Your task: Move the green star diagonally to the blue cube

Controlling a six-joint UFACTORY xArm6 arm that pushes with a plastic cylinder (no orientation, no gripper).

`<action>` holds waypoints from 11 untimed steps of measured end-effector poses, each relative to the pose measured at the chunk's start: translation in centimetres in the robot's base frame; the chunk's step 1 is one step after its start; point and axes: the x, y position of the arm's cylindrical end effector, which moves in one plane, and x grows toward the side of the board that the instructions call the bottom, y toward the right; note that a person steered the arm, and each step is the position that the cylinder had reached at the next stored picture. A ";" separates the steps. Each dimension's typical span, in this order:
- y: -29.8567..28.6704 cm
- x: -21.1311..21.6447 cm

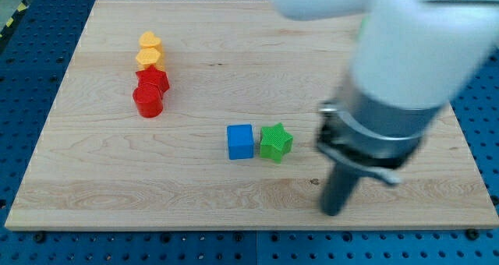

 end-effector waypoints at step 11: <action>-3.7 -13.3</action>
